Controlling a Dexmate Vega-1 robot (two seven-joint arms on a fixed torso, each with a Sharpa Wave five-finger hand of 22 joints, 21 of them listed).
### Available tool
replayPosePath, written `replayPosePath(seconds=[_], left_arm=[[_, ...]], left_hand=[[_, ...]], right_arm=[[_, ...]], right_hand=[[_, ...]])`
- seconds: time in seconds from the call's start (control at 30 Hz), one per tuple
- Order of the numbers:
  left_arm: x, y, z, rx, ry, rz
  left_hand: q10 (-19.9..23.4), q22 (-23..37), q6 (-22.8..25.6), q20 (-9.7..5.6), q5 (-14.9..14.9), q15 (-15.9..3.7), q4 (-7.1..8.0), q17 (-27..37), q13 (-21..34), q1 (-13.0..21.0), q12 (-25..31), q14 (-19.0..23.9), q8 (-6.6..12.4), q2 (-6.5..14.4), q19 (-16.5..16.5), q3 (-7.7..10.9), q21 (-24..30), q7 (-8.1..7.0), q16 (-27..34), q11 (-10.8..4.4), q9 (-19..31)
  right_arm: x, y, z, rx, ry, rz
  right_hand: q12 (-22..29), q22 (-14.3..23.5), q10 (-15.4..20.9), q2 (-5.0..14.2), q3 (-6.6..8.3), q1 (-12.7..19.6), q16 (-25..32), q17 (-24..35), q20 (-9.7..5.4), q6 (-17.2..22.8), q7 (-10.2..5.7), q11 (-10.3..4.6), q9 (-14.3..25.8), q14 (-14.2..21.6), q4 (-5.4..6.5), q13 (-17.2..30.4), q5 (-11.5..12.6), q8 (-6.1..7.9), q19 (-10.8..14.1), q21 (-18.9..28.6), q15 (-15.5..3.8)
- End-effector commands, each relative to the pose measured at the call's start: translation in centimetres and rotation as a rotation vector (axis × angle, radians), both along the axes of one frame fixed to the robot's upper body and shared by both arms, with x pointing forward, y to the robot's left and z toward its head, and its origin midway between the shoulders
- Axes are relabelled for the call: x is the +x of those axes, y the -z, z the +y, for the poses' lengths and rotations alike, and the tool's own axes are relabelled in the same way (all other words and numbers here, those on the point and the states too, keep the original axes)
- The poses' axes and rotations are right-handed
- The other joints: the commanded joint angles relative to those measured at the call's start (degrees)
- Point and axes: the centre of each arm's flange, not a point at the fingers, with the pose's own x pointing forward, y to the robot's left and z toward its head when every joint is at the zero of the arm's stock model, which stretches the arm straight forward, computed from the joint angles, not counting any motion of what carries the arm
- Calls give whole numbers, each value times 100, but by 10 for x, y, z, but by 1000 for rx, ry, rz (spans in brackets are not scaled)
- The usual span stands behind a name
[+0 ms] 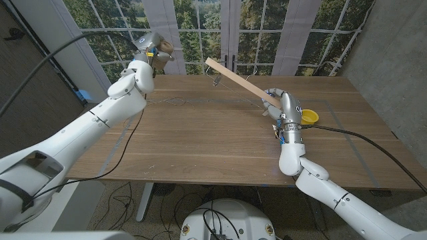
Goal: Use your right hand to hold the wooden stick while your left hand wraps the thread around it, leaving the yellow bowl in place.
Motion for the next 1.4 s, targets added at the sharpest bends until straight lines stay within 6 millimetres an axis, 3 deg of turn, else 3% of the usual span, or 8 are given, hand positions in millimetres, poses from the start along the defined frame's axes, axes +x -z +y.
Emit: replayPosePath(seconds=[0.03, 0.7, 1.4], left_arm=[[-7, -13, -15, -22, 33, -196], [-8, -29, -59, -50, 137, -348], [-12, -34, -112, -78, 318, -380]], left_hand=[[309, 825, 771, -919, 54, -1848, 102, 2379, 50, 998, -50, 1589, -15, 1142, 383, 171, 870, 26, 1524, -272, 23], [338, 596, 746, -952, 55, -1857, 105, 2168, 107, 938, -170, 1722, -59, 1104, 344, 271, 902, 16, 1359, -276, 24], [378, 325, 733, -1011, 47, -1860, 105, 1940, 112, 865, -323, 1738, -99, 1086, 324, 388, 923, 11, 1133, -295, 45]], right_arm=[[-3, 2, 16, -31, -28, -5], [-4, 5, 41, -133, -55, 6], [-2, 5, 48, -151, -95, 14]], right_hand=[[801, 8, 578, 648, 2, 604, -30, 34, -301, 552, -488, -473, 880, 144, 23, 669, 40, 29, -7, 60, -766], [796, -17, 576, 645, -25, 611, -100, 101, -312, 548, -495, -470, 882, 172, 35, 681, 55, 34, -71, 183, -760], [789, -36, 582, 641, -43, 638, -165, 163, -314, 546, -487, -454, 883, 203, 31, 688, 68, 38, -118, 311, -770]])
